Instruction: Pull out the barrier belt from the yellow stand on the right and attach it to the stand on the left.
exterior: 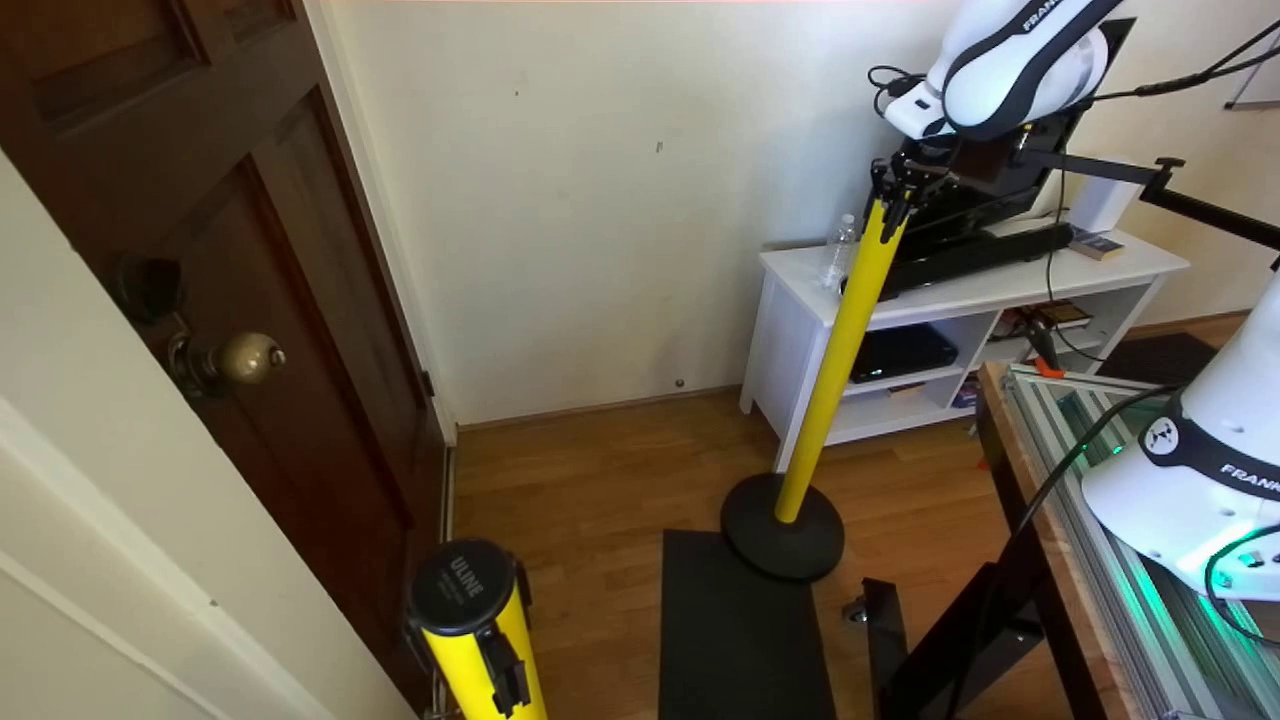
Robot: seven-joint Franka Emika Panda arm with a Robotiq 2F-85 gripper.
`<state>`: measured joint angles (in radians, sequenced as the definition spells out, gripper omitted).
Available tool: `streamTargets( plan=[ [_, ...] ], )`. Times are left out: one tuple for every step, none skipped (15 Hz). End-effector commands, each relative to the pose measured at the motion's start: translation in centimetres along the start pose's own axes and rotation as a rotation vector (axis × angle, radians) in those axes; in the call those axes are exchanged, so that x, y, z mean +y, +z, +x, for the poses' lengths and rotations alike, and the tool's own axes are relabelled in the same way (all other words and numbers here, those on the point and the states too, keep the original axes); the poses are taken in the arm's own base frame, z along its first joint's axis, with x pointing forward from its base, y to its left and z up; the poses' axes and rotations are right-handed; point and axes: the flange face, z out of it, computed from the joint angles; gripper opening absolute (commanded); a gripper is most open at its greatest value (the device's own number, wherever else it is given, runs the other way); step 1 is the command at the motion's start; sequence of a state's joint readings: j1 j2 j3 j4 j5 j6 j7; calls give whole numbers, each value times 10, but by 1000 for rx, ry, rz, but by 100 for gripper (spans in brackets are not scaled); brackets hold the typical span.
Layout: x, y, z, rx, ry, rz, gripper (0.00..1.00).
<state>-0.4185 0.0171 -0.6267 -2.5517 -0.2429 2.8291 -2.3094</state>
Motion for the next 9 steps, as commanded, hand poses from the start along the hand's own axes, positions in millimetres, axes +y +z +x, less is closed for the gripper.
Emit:
streamTargets(
  plan=[
    [6, -1, 0, 35, -24, -9, 4],
    [6, -2, -1, 42, -27, -11, 5],
    [6, -2, -1, 46, -26, -13, 5],
    [5, -3, -2, 54, -19, -14, 5],
    [5, -6, -2, 72, -11, -14, 5],
    [7, -8, -1, 86, 1, -10, 5],
    [10, -11, 0, 92, 16, 2, 5],
    [15, -14, 3, 92, 23, 11, 5],
    [22, -17, 8, 90, 36, 17, 5]
  ],
)
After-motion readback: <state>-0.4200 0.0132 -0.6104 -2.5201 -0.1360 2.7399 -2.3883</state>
